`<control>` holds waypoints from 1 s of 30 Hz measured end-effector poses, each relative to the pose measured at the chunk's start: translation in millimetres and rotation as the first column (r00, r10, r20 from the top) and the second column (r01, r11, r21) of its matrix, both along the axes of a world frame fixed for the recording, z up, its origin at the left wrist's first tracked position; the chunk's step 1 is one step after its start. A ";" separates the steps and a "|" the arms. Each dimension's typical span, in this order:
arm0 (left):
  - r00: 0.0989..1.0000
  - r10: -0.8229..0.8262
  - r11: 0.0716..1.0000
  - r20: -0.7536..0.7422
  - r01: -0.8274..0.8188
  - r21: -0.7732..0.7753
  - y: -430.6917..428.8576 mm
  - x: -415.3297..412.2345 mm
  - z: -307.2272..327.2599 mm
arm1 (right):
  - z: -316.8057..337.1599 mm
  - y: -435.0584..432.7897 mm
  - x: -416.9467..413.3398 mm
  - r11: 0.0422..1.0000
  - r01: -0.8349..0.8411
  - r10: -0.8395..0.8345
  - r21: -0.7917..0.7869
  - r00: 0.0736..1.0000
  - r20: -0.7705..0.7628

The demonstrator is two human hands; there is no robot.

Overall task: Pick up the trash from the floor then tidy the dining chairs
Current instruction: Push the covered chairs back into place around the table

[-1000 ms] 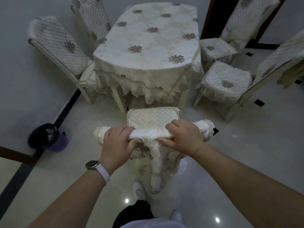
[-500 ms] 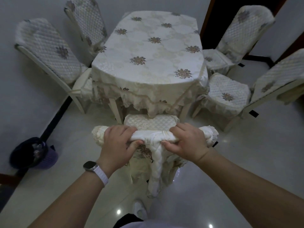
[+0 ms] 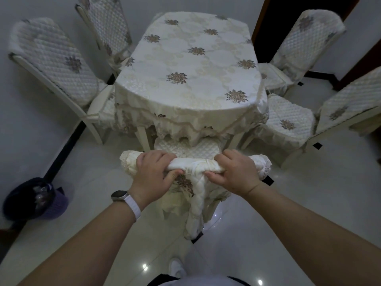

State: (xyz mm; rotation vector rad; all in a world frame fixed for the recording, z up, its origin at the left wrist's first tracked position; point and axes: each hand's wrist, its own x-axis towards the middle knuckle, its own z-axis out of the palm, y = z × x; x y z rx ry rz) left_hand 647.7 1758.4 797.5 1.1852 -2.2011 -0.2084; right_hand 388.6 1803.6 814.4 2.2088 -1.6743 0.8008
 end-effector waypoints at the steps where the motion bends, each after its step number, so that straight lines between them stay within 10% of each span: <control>1: 1.000 -0.001 1.000 0.002 0.001 0.016 -6.0 0.0 0.8 | 1.1 -4.7 0.8 1.000 0.008 -0.008 0.003 1.000 0.002; 30: 0.991 -0.068 0.989 0.112 0.051 0.142 -187.0 -10.6 -8.2 | -30.3 -170.9 -14.2 0.999 0.033 -0.036 0.043 0.998 0.060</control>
